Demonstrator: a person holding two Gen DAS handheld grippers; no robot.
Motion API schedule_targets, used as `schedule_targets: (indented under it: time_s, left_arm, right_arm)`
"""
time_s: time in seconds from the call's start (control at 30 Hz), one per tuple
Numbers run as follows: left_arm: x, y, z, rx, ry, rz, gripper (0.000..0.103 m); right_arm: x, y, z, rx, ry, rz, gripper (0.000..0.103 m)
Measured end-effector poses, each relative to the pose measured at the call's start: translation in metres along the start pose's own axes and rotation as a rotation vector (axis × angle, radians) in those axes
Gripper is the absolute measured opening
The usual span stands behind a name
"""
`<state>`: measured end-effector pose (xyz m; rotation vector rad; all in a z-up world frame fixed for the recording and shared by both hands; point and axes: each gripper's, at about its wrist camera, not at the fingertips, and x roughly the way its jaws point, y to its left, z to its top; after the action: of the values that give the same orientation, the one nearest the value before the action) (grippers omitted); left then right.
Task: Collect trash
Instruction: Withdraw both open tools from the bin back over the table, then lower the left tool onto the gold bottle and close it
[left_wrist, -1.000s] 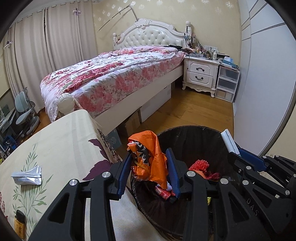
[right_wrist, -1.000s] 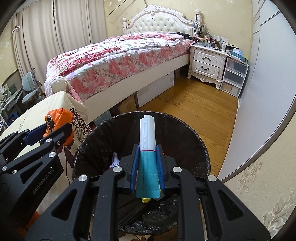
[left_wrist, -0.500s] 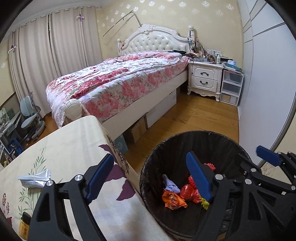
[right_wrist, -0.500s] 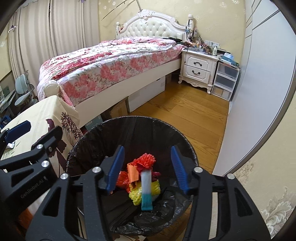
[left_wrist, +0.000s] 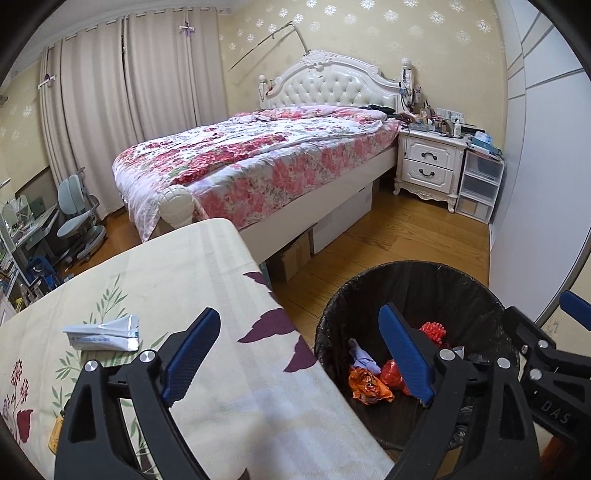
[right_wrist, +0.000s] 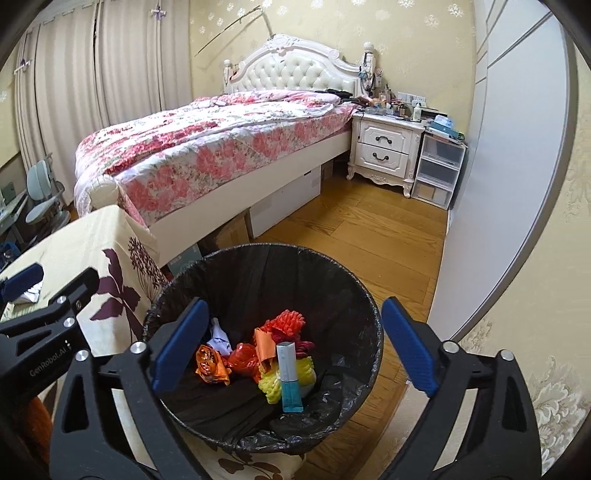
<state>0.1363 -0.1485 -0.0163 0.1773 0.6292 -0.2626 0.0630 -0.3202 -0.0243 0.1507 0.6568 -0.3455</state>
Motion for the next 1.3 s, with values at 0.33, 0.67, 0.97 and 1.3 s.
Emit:
schedule_targets:
  time_s: [0.33,0.67,0.97,1.3]
  left_arm:
    - [-0.023,0.028,-0.013,-0.020,0.005,0.064,0.090]
    - [-0.055,0.072,-0.035,-0.057,0.012,0.121,0.090]
    - [-0.074,0.126,-0.061,-0.115,0.039,0.206,0.089]
    - [-0.067,0.179,-0.087,-0.169,0.128,0.272,0.088]
  right_arm:
    - [-0.019,0.011,-0.006,-0.004,-0.002,-0.031,0.099]
    - [-0.034,0.056,-0.023,-0.072,0.049,0.116,0.099]
    - [-0.042,0.101,-0.037,-0.135,0.088,0.222,0.098]
    - [-0.048,0.142,-0.048,-0.215,0.105,0.283,0.098]
